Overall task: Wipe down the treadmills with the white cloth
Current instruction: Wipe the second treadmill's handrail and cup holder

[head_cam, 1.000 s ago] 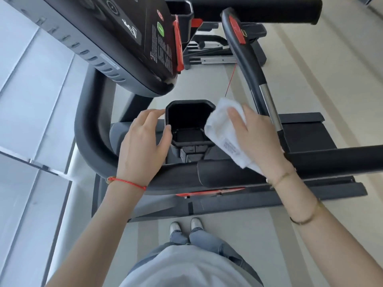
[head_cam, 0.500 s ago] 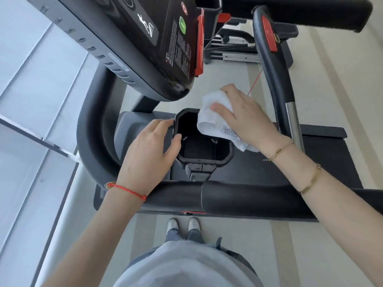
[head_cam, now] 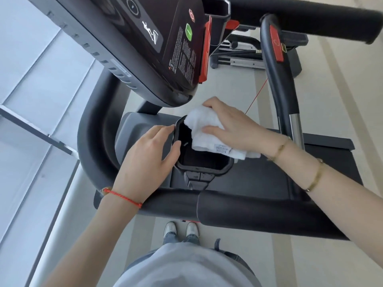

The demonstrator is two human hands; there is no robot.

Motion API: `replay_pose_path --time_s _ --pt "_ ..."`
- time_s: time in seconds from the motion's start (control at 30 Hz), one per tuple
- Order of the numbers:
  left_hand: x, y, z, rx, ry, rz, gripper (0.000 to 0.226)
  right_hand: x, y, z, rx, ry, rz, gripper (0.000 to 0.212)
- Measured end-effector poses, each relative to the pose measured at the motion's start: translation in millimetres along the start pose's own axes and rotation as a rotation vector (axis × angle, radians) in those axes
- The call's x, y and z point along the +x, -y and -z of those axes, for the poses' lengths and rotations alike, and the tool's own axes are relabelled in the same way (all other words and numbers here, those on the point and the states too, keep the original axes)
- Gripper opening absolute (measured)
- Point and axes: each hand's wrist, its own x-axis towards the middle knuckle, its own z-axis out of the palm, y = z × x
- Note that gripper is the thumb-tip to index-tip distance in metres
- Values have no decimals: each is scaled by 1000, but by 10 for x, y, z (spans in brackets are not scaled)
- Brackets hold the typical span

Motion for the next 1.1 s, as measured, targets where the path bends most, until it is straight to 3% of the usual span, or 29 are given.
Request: replay_pose_path --time_s 0.17,0.3,0.37,0.6,0.83,0.97,1.1 --pt "-7 5 3 -16 -2 -10 38 210 155 -65 -168 -11 171 34" --pt "-1 1 6 0 0 -4 42 -54 -138 24 -29 13 -100 36" --pt "1 -8 10 -5 -1 0 42 -128 -215 56 1 40 -150 35" --pt "3 -13 16 -24 4 4 42 293 164 -50 -256 37 82 34" --pt "15 -9 9 -21 4 12 40 -52 -99 122 -135 114 -77 30" --pt "16 -7 9 -16 3 8 40 169 63 60 -292 131 55 26" --pt "15 1 4 -11 7 5 41 282 212 -53 -307 39 107 29"
